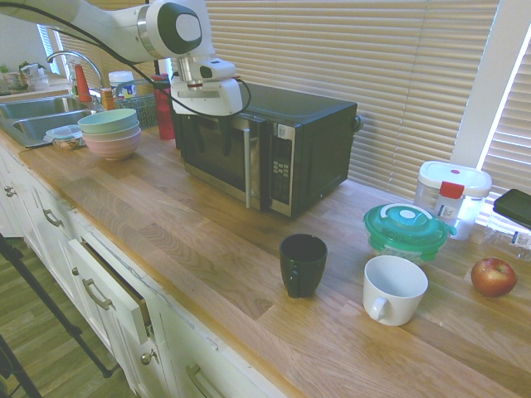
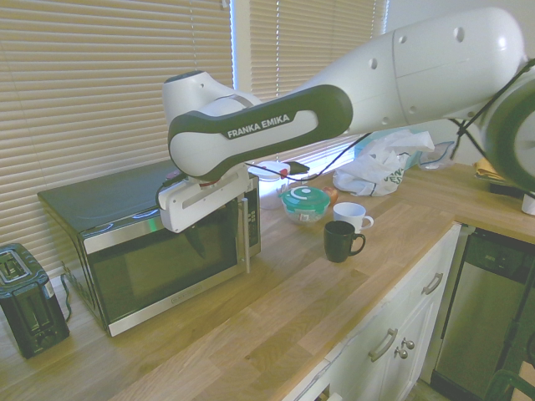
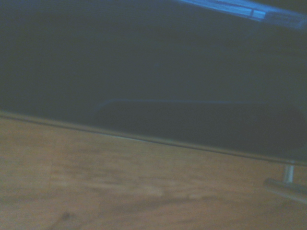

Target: Close the microwave

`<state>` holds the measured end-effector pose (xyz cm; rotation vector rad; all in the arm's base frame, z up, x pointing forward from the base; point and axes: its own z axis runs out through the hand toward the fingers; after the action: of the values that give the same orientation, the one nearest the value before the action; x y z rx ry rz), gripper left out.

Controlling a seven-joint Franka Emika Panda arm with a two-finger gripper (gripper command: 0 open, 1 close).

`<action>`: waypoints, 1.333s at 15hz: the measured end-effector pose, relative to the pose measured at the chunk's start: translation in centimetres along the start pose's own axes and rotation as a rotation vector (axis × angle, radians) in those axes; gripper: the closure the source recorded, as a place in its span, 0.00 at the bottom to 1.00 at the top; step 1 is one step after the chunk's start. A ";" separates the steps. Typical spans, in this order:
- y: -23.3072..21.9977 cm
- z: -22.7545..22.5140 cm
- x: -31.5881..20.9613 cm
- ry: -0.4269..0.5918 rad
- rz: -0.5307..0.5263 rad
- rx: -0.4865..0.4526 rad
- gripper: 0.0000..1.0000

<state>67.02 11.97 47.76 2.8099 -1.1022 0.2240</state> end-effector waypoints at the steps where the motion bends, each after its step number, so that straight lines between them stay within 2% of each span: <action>1: -0.3 0.0 1.0 0.009 0.003 0.006 0.00; 6: -0.5 0.1 4.1 0.048 0.023 0.032 0.00; 11: -0.5 0.3 4.3 0.045 0.025 0.029 0.00; 15: 0.0 -0.9 3.4 0.056 0.006 0.044 0.00; 20: 4.3 -3.9 -0.2 0.063 -0.014 0.057 0.00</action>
<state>63.58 9.56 51.79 2.8378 -1.0793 0.3451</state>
